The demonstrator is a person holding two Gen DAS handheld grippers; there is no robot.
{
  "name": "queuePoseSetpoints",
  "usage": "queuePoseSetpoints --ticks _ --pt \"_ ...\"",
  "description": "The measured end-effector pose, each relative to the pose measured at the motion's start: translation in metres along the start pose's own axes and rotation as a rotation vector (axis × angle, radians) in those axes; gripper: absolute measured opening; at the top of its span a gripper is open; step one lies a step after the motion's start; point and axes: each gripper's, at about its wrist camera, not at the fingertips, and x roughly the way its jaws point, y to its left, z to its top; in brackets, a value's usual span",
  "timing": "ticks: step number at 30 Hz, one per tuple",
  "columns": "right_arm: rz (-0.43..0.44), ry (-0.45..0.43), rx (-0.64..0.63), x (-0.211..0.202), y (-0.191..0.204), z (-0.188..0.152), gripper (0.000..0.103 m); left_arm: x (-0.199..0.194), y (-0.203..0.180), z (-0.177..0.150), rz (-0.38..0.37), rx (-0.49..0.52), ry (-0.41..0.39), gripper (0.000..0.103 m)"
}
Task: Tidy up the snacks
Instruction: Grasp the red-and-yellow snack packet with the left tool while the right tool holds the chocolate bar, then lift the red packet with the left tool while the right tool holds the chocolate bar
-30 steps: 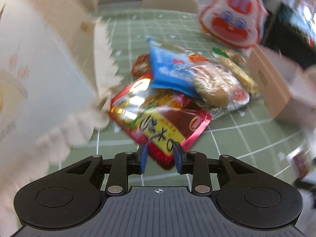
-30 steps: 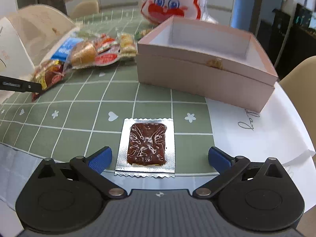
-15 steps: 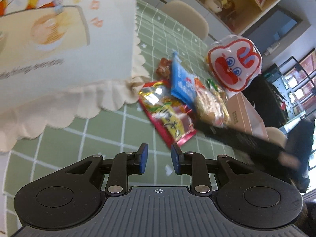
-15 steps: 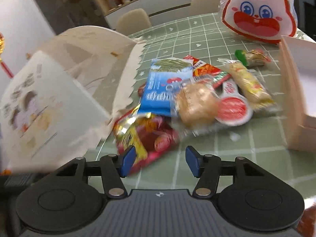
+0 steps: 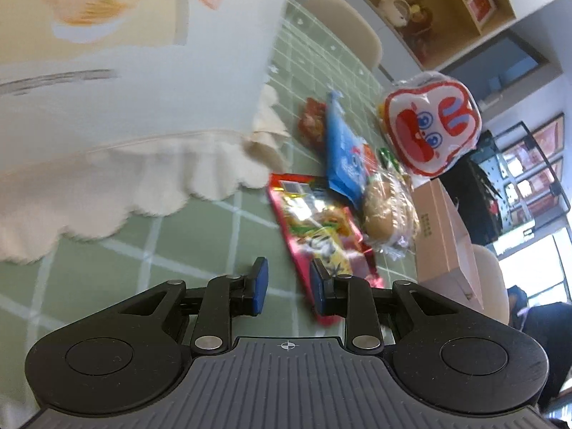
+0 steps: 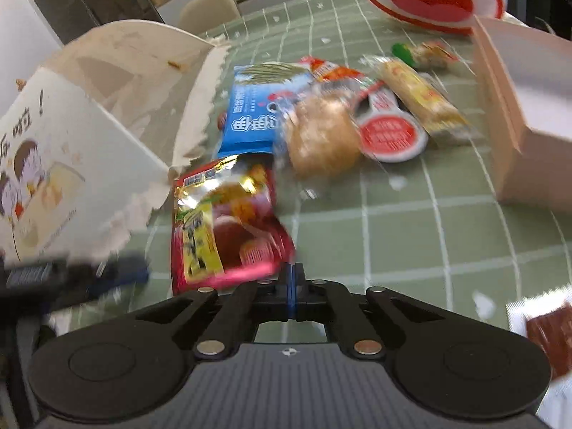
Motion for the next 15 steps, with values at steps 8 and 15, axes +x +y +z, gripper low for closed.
queuePoseSetpoints --ticks 8,15 --pt "-0.096 -0.122 -0.160 -0.033 0.011 -0.002 0.001 0.018 -0.019 0.004 -0.022 0.045 0.020 0.029" --pt "-0.045 -0.159 -0.209 -0.007 0.016 0.032 0.025 0.018 -0.008 0.005 -0.028 -0.040 0.020 0.029"
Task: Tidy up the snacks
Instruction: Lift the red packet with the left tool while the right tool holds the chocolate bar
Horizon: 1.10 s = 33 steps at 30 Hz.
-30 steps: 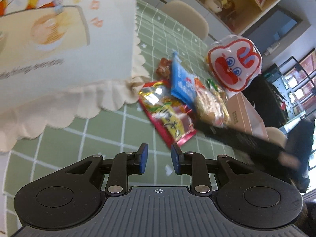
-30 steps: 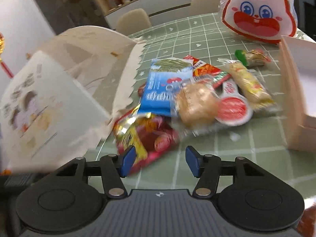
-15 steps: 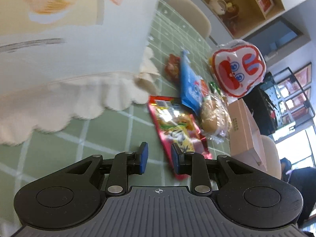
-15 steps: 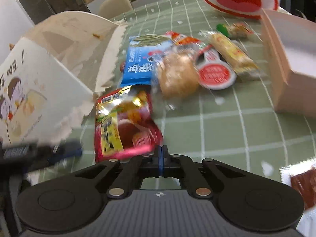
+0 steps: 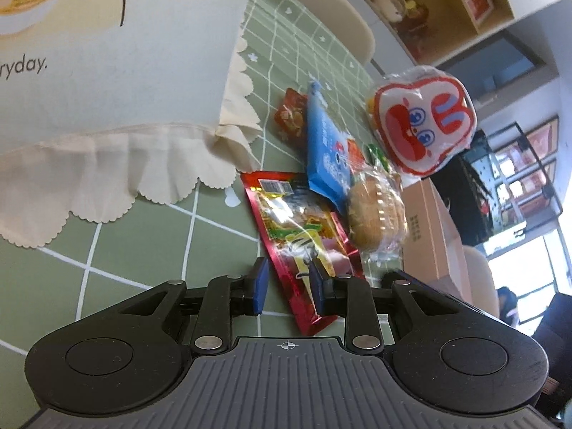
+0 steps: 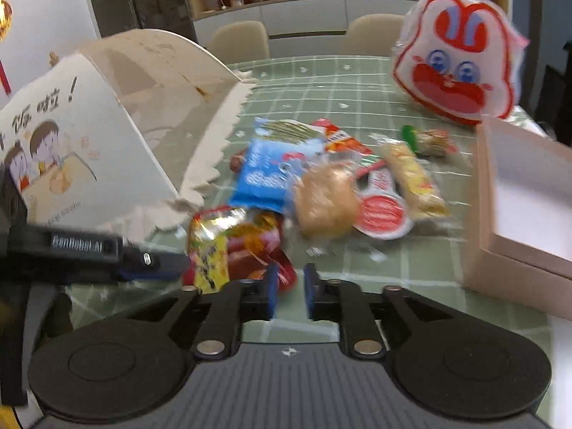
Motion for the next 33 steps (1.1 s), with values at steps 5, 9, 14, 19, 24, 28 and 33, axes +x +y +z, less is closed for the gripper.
queuePoseSetpoints --ticks 5,9,14,19,24,28,33 --pt "-0.037 0.047 0.001 0.038 -0.005 0.009 0.025 0.008 0.002 0.001 -0.038 -0.022 -0.003 0.029" --pt "-0.014 0.049 0.040 0.038 -0.012 0.004 0.025 0.014 -0.006 0.003 -0.052 -0.025 0.001 0.029" --pt "0.040 0.054 0.055 0.034 -0.020 -0.002 0.025 0.017 -0.042 0.009 -0.044 0.106 -0.012 0.047" --pt "0.073 0.042 0.056 0.030 -0.023 -0.010 0.025 0.050 -0.042 0.018 -0.023 0.087 0.035 0.045" --pt "0.093 0.038 0.070 0.023 -0.028 -0.016 0.025 0.058 -0.049 0.019 -0.041 0.076 0.092 0.043" --pt "0.110 0.060 0.090 0.013 -0.030 -0.022 0.025 0.043 -0.058 0.012 0.023 0.073 0.130 0.023" --pt "0.212 0.106 0.083 -0.012 -0.018 -0.040 0.025 0.002 -0.095 -0.013 0.082 0.276 0.129 0.026"
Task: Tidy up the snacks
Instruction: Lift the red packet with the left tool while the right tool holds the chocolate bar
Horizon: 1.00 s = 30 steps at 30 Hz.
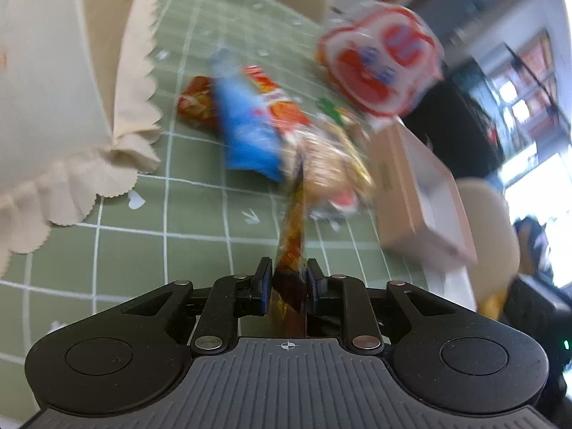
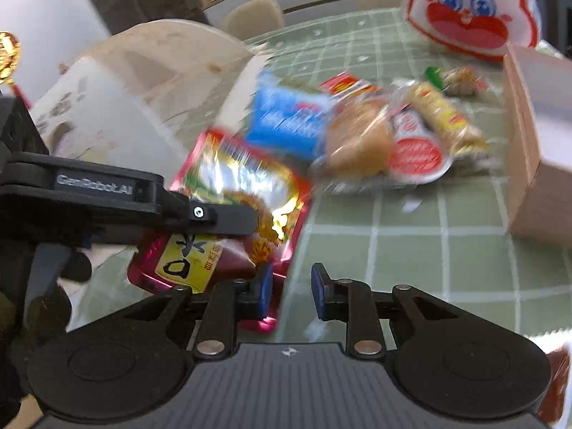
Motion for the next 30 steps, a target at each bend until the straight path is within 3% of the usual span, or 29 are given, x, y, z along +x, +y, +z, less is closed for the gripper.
queuePoseSetpoints --ticks 7,11,13,15,17,19,23,26,28,30 --pt "0.001 0.030 -0.110 -0.011 0.017 -0.025 0.025 0.005 -0.031 -0.027 0.078 0.131 0.001 0.028" --pt "-0.106 -0.025 -0.179 -0.040 0.012 -0.027 0.026 0.012 -0.039 -0.033 0.128 0.177 0.029 0.027" --pt "-0.188 -0.064 -0.200 -0.060 0.006 -0.031 0.032 0.012 -0.040 -0.035 0.145 0.188 0.027 0.026" --pt "-0.295 -0.105 -0.208 -0.081 -0.003 -0.040 0.059 0.011 -0.041 -0.035 0.157 0.181 0.026 0.024" --pt "-0.384 -0.143 -0.177 -0.099 -0.016 -0.050 0.067 0.008 -0.041 -0.036 0.161 0.150 0.033 0.024" --pt "-0.437 -0.157 -0.110 -0.111 -0.030 -0.059 0.068 0.008 -0.042 -0.037 0.148 0.133 0.046 0.024" --pt "-0.461 -0.135 0.030 -0.113 -0.055 -0.067 0.069 0.008 -0.048 -0.048 0.108 0.134 0.085 0.024" --pt "-0.466 -0.136 0.053 -0.106 -0.062 -0.068 0.069 0.005 -0.054 -0.057 0.074 0.137 0.109 0.024" --pt "-0.470 -0.129 0.027 -0.096 -0.060 -0.063 0.065 0.003 -0.059 -0.062 0.052 0.146 0.125 0.024" --pt "-0.471 -0.111 -0.005 -0.087 -0.058 -0.059 0.052 0.002 -0.064 -0.067 0.032 0.162 0.144 0.024"
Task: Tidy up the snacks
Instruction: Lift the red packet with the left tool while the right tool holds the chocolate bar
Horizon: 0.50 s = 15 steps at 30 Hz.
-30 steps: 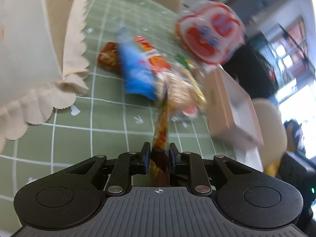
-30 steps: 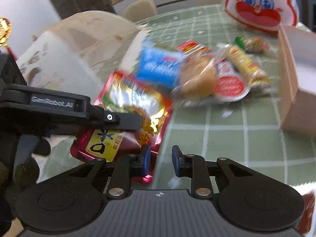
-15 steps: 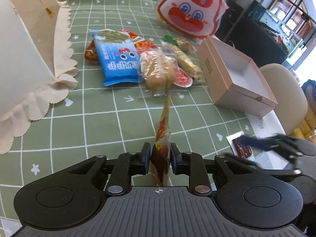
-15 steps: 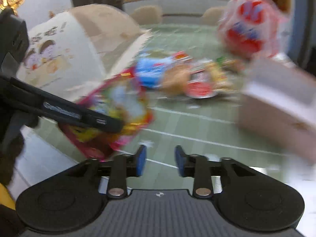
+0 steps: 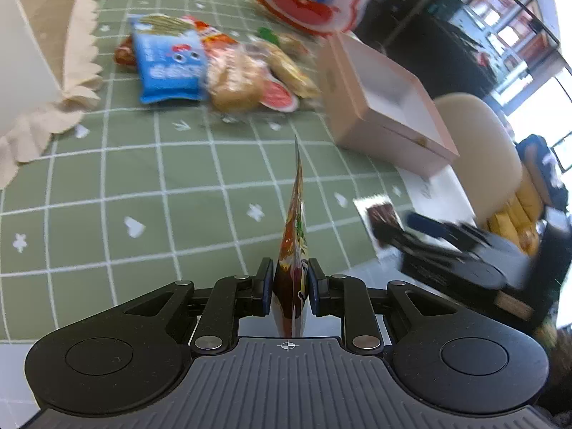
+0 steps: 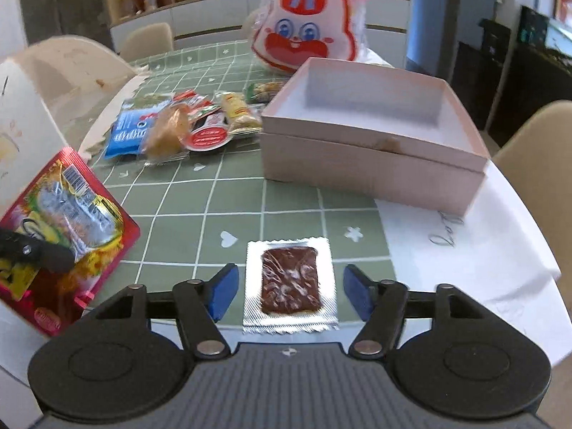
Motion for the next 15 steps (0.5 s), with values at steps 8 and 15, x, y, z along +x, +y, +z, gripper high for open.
queuePoseSetpoints --ticks 8,15 --pt "-0.010 0.021 0.002 0.007 0.003 -0.003 0.049 0.002 -0.012 -0.006 -0.058 0.021 0.036 0.024" --pt "-0.022 0.004 -0.045 -0.008 0.003 -0.006 0.037 0.009 -0.014 -0.004 -0.076 0.021 0.068 0.024"
